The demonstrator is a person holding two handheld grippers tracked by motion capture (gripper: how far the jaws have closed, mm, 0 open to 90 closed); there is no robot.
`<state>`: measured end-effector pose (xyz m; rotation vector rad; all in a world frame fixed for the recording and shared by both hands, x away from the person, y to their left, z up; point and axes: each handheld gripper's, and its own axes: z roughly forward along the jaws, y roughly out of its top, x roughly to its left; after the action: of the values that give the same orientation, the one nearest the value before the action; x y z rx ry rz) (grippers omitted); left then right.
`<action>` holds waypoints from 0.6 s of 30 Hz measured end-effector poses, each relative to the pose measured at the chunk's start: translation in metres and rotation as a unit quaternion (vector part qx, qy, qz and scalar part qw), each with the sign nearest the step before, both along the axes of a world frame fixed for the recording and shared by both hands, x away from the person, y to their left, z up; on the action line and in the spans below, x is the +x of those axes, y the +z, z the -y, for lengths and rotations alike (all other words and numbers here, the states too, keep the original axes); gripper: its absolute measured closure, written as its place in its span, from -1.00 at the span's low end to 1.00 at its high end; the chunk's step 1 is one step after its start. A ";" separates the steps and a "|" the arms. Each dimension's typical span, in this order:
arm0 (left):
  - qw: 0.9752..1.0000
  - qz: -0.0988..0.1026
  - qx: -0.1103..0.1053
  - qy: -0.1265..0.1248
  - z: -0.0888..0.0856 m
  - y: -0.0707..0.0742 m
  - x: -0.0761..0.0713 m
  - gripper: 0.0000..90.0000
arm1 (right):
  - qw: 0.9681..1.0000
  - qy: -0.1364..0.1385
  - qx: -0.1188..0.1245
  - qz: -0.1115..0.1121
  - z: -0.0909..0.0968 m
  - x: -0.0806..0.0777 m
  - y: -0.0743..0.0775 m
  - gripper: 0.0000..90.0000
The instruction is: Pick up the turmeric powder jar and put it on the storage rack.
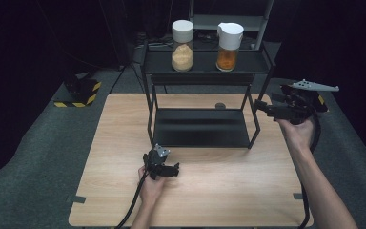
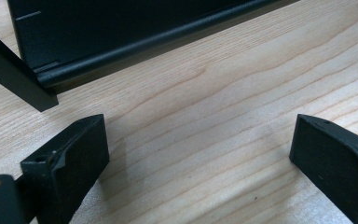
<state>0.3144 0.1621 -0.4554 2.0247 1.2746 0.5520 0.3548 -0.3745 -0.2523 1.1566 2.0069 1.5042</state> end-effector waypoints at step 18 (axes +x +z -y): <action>1.000 0.000 0.000 0.000 0.000 0.000 0.000 -0.90 | 1.000 0.003 -0.009 -0.008 -0.004 -0.005 -0.024 -0.72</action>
<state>0.3144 0.1621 -0.4554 2.0252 1.2743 0.5522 0.3501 -0.3700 -0.2767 1.1617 2.0317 1.4812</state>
